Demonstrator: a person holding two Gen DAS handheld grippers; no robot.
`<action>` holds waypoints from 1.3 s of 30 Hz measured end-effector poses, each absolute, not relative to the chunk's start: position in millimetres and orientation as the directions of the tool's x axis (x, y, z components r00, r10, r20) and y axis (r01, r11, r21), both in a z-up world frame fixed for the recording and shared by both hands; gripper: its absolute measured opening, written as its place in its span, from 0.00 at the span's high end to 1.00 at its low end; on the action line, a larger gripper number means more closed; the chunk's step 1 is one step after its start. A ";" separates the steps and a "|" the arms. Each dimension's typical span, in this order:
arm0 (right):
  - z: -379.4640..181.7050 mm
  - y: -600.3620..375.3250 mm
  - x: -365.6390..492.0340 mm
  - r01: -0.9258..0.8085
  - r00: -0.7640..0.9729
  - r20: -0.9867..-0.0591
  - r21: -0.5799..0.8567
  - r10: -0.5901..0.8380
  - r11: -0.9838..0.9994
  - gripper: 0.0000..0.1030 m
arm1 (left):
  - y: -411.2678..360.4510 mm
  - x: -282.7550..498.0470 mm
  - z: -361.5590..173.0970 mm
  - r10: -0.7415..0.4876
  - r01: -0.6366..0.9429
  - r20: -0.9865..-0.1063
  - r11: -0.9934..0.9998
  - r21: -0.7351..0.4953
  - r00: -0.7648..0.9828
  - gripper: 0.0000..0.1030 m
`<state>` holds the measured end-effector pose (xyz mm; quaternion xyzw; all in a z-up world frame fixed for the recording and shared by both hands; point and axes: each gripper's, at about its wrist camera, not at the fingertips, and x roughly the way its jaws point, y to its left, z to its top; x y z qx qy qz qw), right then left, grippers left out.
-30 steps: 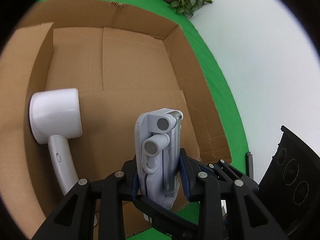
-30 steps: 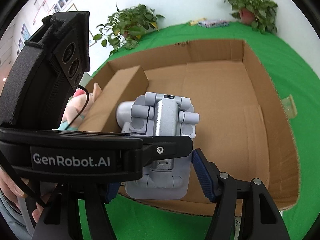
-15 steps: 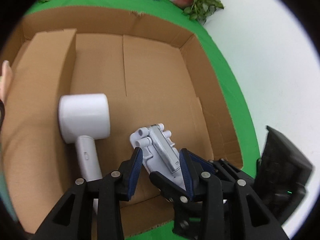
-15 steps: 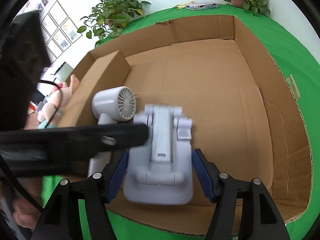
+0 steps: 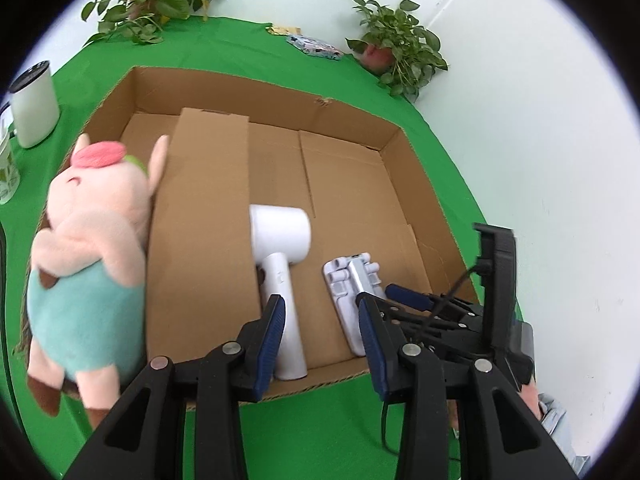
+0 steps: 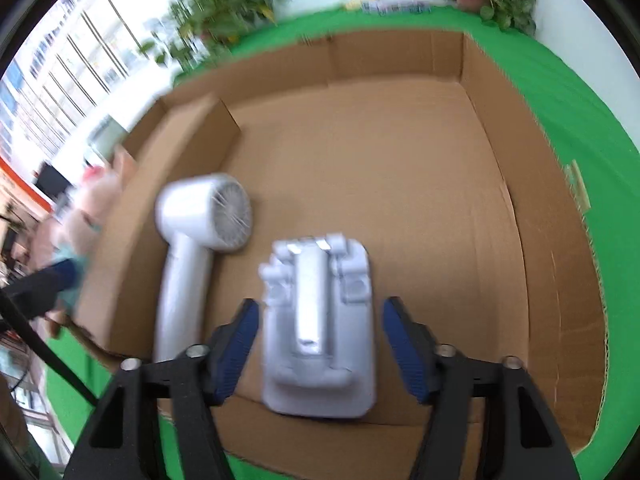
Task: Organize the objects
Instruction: 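Lower the white phone stand into the box beside the hair dryer, then open the left gripper and withdraw it from the box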
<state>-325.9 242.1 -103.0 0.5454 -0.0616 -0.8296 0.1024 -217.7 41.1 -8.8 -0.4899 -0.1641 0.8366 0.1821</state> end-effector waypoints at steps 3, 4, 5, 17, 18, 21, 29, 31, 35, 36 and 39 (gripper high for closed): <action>-106.7 233.6 -321.6 0.109 -0.385 -0.906 0.146 -0.178 -0.983 0.59 | 33.7 -213.9 -12.1 0.468 -0.133 -0.755 -0.877 -0.462 -0.459 0.64; -106.2 231.1 -320.8 0.106 -0.386 -0.907 0.138 -0.168 -0.985 0.59 | 31.1 -213.4 -13.8 0.470 -0.131 -0.754 -0.875 -0.466 -0.459 0.64; -105.5 229.7 -320.6 0.098 -0.383 -0.908 0.141 -0.168 -0.985 0.59 | 19.3 -202.6 -15.5 0.473 -0.129 -0.752 -0.873 -0.470 -0.459 0.64; -104.4 201.9 -323.7 -0.036 -0.377 -0.914 0.175 -0.149 -0.984 0.59 | 2.3 -188.8 -21.1 0.512 -0.142 -0.718 -0.848 -0.511 -0.471 0.64; -104.5 198.3 -323.3 -0.034 -0.375 -0.915 0.178 -0.152 -0.983 0.59 | 1.7 -188.8 -21.6 0.515 -0.144 -0.716 -0.846 -0.514 -0.472 0.64; -104.4 185.9 -320.6 -0.024 -0.370 -0.917 0.172 -0.151 -0.985 0.59 | -1.4 -187.5 -23.0 0.520 -0.147 -0.711 -0.843 -0.518 -0.474 0.64; -104.2 186.5 -315.8 -0.063 -0.377 -0.913 0.192 -0.155 -0.979 0.58 | -2.1 -180.8 -26.1 0.514 -0.148 -0.715 -0.847 -0.511 -0.475 0.64; -103.1 189.1 -314.5 -0.073 -0.374 -0.910 0.221 -0.179 -0.973 0.56 | -0.9 -180.3 -25.4 0.510 -0.154 -0.716 -0.851 -0.503 -0.477 0.64; -93.9 196.4 -307.5 -0.059 -0.402 -0.883 0.287 -0.241 -0.956 0.51 | 5.7 -174.1 -18.1 0.480 -0.175 -0.722 -0.872 -0.458 -0.499 0.64; -85.5 200.0 -301.9 -0.053 -0.431 -0.871 0.287 -0.237 -0.957 0.41 | 7.4 -171.9 -15.1 0.467 -0.180 -0.721 -0.879 -0.442 -0.512 0.64; -65.3 206.7 -286.4 -0.021 -0.506 -0.832 0.274 -0.227 -0.961 0.14 | 14.6 -163.9 -4.2 0.419 -0.193 -0.711 -0.905 -0.379 -0.565 0.60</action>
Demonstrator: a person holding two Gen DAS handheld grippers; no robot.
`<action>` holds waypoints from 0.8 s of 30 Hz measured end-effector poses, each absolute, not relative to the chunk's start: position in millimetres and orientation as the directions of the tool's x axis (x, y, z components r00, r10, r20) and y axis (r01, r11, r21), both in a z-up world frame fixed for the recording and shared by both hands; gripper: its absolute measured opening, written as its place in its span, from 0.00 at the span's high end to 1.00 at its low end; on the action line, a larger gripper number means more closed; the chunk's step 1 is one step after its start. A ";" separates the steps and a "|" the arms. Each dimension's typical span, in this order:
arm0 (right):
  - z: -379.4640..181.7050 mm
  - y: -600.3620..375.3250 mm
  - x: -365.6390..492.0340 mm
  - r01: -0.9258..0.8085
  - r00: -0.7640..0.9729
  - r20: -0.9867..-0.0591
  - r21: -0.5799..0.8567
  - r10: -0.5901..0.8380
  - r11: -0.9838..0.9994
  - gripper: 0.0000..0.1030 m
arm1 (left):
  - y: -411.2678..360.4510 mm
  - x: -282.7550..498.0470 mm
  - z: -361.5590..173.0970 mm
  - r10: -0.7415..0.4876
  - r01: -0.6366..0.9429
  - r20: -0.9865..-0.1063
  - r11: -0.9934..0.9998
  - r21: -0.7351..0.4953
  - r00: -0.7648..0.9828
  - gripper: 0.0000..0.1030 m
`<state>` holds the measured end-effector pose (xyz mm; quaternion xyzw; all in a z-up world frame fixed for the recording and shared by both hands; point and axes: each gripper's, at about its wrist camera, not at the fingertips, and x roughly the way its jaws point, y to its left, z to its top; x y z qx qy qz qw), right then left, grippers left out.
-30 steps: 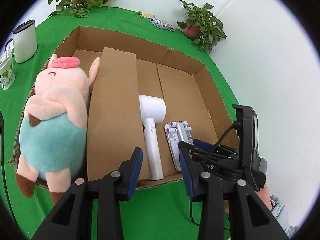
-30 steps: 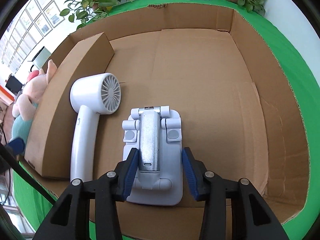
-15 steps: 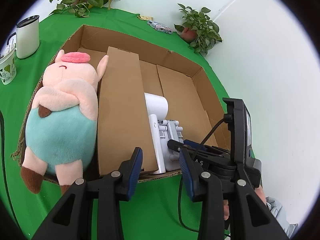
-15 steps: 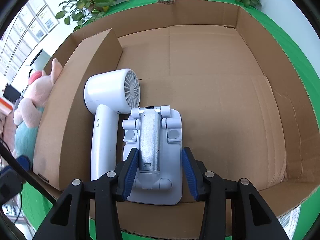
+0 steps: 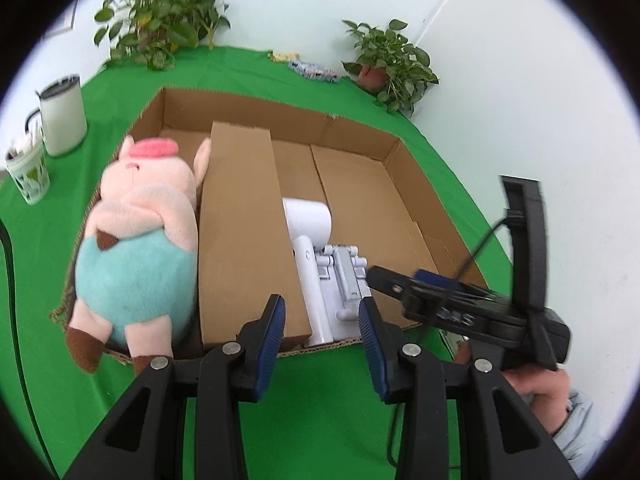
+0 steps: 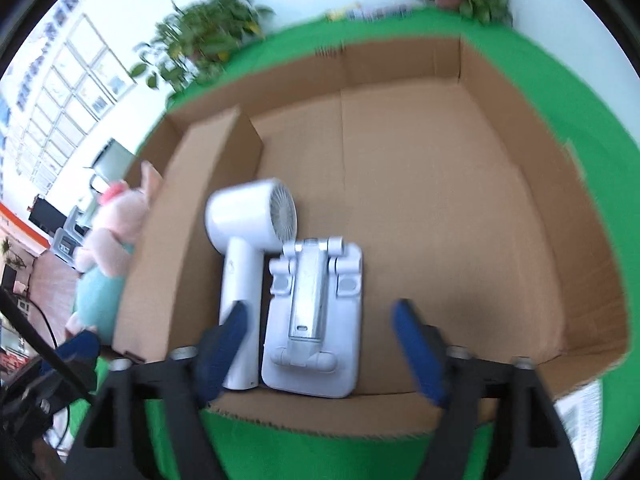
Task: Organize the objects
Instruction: 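Open the left gripper and withdraw it from the box, then reach the left gripper to the white-and-green product box and grasp it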
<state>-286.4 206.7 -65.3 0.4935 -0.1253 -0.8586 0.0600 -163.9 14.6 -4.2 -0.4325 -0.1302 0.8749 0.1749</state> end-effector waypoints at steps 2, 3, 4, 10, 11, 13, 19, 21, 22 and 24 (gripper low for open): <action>-49.0 211.3 -270.5 0.013 -0.556 -0.805 0.241 -0.207 -0.970 0.08 | 19.9 -157.3 3.2 0.384 -0.198 -0.698 -0.921 -0.336 -0.605 0.52; -41.4 213.1 -261.7 0.027 -0.584 -0.790 0.212 -0.187 -0.977 0.06 | 22.6 -154.1 7.0 0.369 -0.199 -0.689 -0.927 -0.316 -0.623 0.47; -33.5 215.4 -251.3 0.039 -0.617 -0.770 0.174 -0.160 -0.984 0.05 | 25.2 -150.9 10.7 0.356 -0.202 -0.678 -0.933 -0.298 -0.644 0.45; -1.0 222.8 -191.8 0.083 -0.759 -0.645 0.037 -0.087 -0.996 0.04 | 51.8 -122.5 31.1 0.233 -0.209 -0.577 -0.972 -0.109 -0.783 0.27; 3.0 221.8 -181.3 0.088 -0.775 -0.626 0.030 -0.088 -0.996 0.04 | 57.1 -118.1 33.2 0.212 -0.205 -0.560 -0.976 -0.076 -0.801 0.24; 12.4 221.0 -163.8 0.102 -0.798 -0.594 0.036 -0.103 -0.994 0.04 | 67.2 -111.4 35.2 0.183 -0.198 -0.541 -0.980 -0.029 -0.821 0.24; 18.6 219.5 -136.7 0.097 -0.821 -0.562 0.041 -0.103 -0.994 0.04 | 85.3 -102.8 38.3 0.181 -0.210 -0.527 -0.978 -0.005 -0.830 0.24; 17.6 224.5 -132.5 0.090 -0.820 -0.564 0.045 -0.100 -0.995 0.04 | 91.0 -98.6 37.8 0.180 -0.211 -0.521 -0.977 0.000 -0.834 0.24; 16.9 228.4 -129.8 0.089 -0.819 -0.565 0.047 -0.100 -0.995 0.04 | 93.6 -96.1 37.2 0.185 -0.214 -0.518 -0.977 -0.004 -0.835 0.24; 13.7 236.1 -125.4 0.087 -0.816 -0.569 0.050 -0.100 -0.995 0.04 | 97.9 -92.5 33.2 0.198 -0.220 -0.520 -0.975 -0.020 -0.831 0.24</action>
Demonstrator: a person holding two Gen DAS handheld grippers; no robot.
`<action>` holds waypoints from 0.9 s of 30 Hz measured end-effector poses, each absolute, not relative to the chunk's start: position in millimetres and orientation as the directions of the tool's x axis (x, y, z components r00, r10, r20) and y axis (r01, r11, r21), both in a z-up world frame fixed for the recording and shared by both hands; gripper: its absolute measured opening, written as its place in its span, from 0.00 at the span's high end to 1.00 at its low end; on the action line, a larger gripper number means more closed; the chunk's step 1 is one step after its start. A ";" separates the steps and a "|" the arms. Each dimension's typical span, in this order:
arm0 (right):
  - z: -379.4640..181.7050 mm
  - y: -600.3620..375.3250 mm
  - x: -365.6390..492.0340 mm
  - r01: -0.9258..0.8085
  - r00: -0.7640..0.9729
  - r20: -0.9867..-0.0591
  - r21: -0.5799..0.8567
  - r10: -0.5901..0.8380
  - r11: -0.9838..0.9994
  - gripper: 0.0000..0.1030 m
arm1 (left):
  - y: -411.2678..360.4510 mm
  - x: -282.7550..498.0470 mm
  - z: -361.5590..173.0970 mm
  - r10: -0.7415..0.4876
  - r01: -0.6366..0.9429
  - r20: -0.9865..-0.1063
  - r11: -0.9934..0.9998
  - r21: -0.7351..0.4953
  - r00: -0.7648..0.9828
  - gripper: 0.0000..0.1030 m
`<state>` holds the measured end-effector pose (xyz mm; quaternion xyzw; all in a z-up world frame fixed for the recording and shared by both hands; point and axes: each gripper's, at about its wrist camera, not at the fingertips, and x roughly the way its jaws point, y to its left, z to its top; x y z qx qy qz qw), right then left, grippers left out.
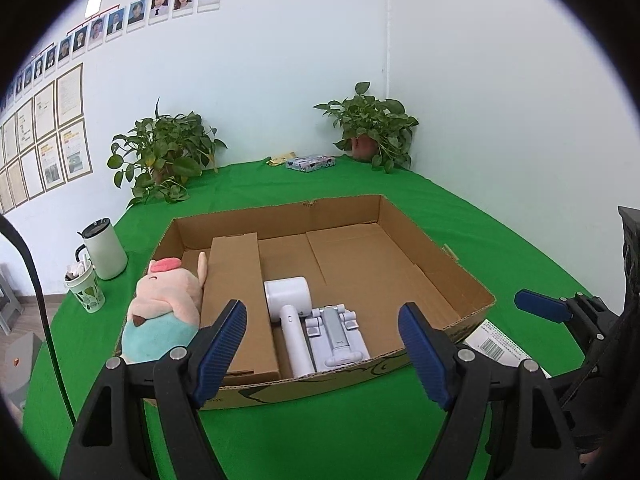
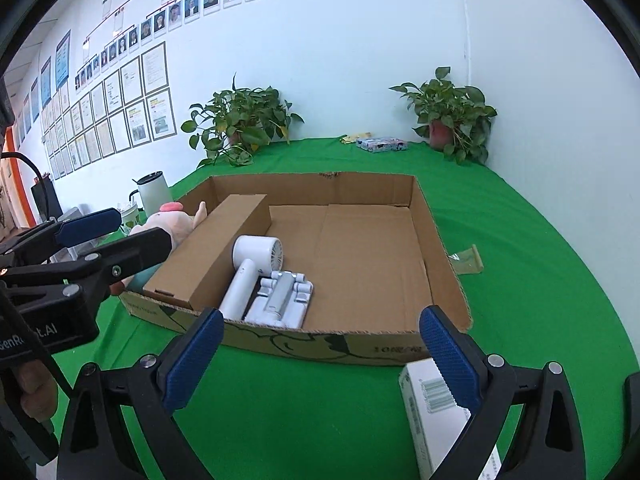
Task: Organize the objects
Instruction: 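Reach the left gripper to the white-and-green product box and grasp it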
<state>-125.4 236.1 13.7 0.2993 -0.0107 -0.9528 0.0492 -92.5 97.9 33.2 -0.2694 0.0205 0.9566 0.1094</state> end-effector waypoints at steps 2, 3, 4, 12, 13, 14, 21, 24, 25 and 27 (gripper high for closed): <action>9.4 247.8 -119.6 0.080 -0.811 -0.577 0.058 -0.099 -0.995 0.04 | 100.8 -90.9 23.8 0.205 -0.223 -0.546 -0.974 -0.035 -0.812 0.24; 6.7 255.4 -114.9 0.072 -0.808 -0.581 0.064 -0.096 -0.995 0.04 | 101.9 -92.1 14.7 0.196 -0.217 -0.579 -0.976 -0.034 -0.792 0.24; 3.2 265.2 -109.4 0.060 -0.807 -0.584 0.068 -0.088 -0.996 0.04 | 101.8 -91.9 6.5 0.190 -0.215 -0.600 -0.976 -0.030 -0.777 0.24; -50.3 337.1 -61.3 -0.025 -0.711 -0.703 0.045 -0.014 -0.999 0.02 | 106.4 -68.7 -35.9 0.226 -0.230 -0.668 -0.970 -0.083 -0.709 0.24; -57.8 340.3 -58.9 -0.030 -0.696 -0.718 0.053 -0.017 -0.998 0.02 | 109.2 -66.7 -38.9 0.235 -0.239 -0.674 -0.967 -0.090 -0.700 0.24; -64.2 341.7 -58.9 -0.035 -0.682 -0.731 0.058 -0.018 -0.998 0.02 | 111.4 -65.8 -40.5 0.237 -0.241 -0.679 -0.966 -0.090 -0.695 0.24; -89.6 312.2 -66.5 -0.040 -0.630 -0.770 -0.096 0.100 -0.995 0.43 | 102.2 -58.2 -40.8 0.241 -0.229 -0.679 -0.967 -0.109 -0.693 0.24; -86.2 291.0 -66.4 0.046 -0.629 -0.777 -0.002 -0.028 -0.999 0.42 | 89.2 -58.5 -41.9 0.264 -0.209 -0.687 -0.964 -0.165 -0.677 0.24; -85.0 281.2 -66.4 0.083 -0.624 -0.778 0.031 -0.076 -0.996 0.41 | 84.7 -60.6 -42.7 0.282 -0.205 -0.694 -0.959 -0.195 -0.662 0.24; -82.9 263.0 -66.3 0.146 -0.616 -0.774 0.068 -0.145 -0.987 0.34 | 77.8 -63.6 -45.2 0.341 -0.208 -0.704 -0.940 -0.271 -0.623 0.24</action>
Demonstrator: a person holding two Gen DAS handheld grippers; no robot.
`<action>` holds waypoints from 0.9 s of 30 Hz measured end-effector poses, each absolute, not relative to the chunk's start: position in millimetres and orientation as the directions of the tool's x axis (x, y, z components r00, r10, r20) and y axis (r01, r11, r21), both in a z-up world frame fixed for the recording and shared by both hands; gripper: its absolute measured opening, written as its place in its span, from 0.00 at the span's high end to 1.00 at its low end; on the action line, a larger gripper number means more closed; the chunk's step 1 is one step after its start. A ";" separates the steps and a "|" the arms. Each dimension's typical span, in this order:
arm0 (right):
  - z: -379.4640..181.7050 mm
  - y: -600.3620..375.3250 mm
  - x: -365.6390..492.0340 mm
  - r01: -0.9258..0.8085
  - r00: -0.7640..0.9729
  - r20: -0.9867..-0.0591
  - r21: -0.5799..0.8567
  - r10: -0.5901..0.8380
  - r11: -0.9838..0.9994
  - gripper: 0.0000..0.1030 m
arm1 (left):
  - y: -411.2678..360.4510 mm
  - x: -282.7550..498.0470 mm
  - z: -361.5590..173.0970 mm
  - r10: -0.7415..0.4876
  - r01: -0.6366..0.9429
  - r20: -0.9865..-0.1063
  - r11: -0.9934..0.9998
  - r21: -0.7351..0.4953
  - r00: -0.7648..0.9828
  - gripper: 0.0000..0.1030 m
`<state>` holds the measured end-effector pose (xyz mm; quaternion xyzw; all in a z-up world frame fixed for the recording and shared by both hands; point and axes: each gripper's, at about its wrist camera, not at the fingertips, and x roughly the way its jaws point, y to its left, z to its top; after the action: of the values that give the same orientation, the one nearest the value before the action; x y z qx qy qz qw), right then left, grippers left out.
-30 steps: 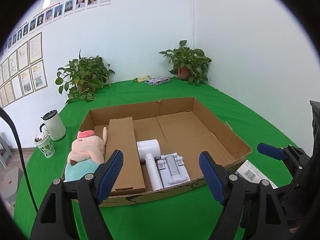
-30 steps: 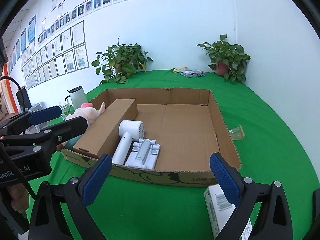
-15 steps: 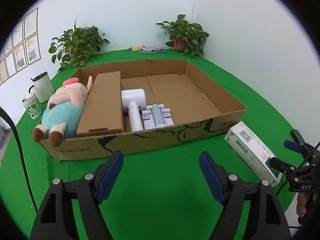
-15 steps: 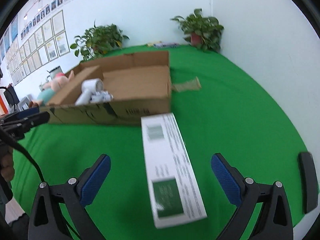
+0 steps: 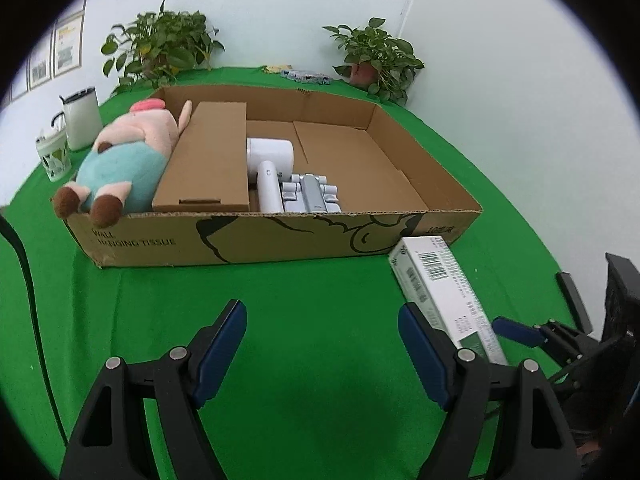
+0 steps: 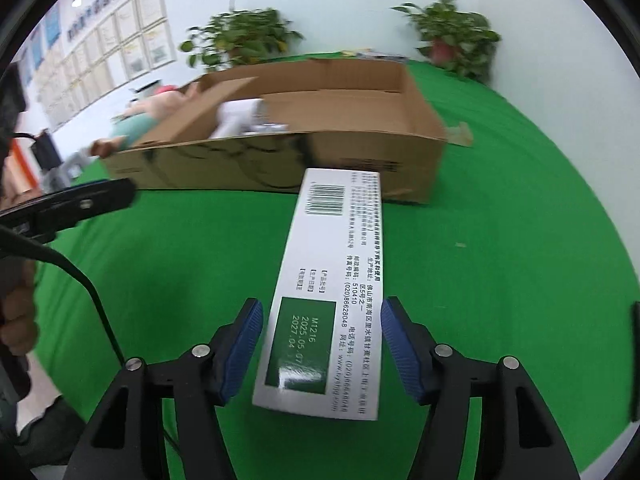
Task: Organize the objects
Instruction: 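Reach the left gripper to the white-and-green product box and grasp it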
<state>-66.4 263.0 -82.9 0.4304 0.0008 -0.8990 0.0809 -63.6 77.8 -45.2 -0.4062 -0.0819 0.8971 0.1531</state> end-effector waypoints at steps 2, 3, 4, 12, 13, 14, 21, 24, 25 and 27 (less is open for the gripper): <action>-81.3 253.2 -67.9 0.179 -0.618 -0.767 0.079 -0.175 -0.981 0.13 | 73.7 -67.6 -47.1 0.395 -0.219 -0.710 -0.918 -0.331 -0.583 0.24; -79.7 248.6 -67.6 0.183 -0.628 -0.758 0.075 -0.175 -0.980 0.01 | 73.7 -69.8 -47.8 0.413 -0.226 -0.712 -0.910 -0.347 -0.568 0.24; -78.1 246.0 -67.5 0.184 -0.640 -0.748 0.072 -0.175 -0.980 0.01 | 74.8 -73.4 -48.2 0.436 -0.239 -0.712 -0.899 -0.366 -0.550 0.24; -90.0 259.9 -68.5 0.103 -0.605 -0.782 0.109 -0.149 -0.989 0.11 | 110.6 -106.3 -61.0 0.597 -0.326 -0.693 -0.802 -0.500 -0.405 0.24; -91.3 259.4 -68.7 0.104 -0.606 -0.782 0.106 -0.147 -0.989 0.17 | 115.5 -109.1 -63.6 0.616 -0.334 -0.689 -0.787 -0.518 -0.383 0.24; -92.8 257.5 -69.0 0.105 -0.602 -0.786 0.093 -0.138 -0.990 0.35 | 120.4 -110.7 -66.8 0.629 -0.335 -0.689 -0.777 -0.533 -0.362 0.24; -93.9 249.1 -49.2 0.157 -0.575 -0.795 0.127 -0.195 -0.979 0.39 | 126.9 -95.9 -94.0 0.690 -0.330 -0.674 -0.721 -0.609 -0.262 0.24; -93.3 247.8 -39.3 0.162 -0.561 -0.795 0.165 -0.229 -0.973 0.39 | 127.2 -92.0 -109.0 0.699 -0.306 -0.683 -0.712 -0.632 -0.214 0.24; -92.5 248.1 -38.8 0.157 -0.557 -0.793 0.190 -0.246 -0.969 0.39 | 128.4 -90.9 -112.1 0.705 -0.302 -0.681 -0.705 -0.641 -0.200 0.24; -92.0 248.4 -41.6 0.152 -0.553 -0.785 0.235 -0.280 -0.960 0.39 | 130.1 -88.6 -113.7 0.718 -0.302 -0.669 -0.692 -0.656 -0.192 0.26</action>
<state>-41.6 248.4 -92.0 0.4563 -0.0701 -0.8785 0.1231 -88.6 130.1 -113.7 -0.5363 -0.1939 0.7471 0.3415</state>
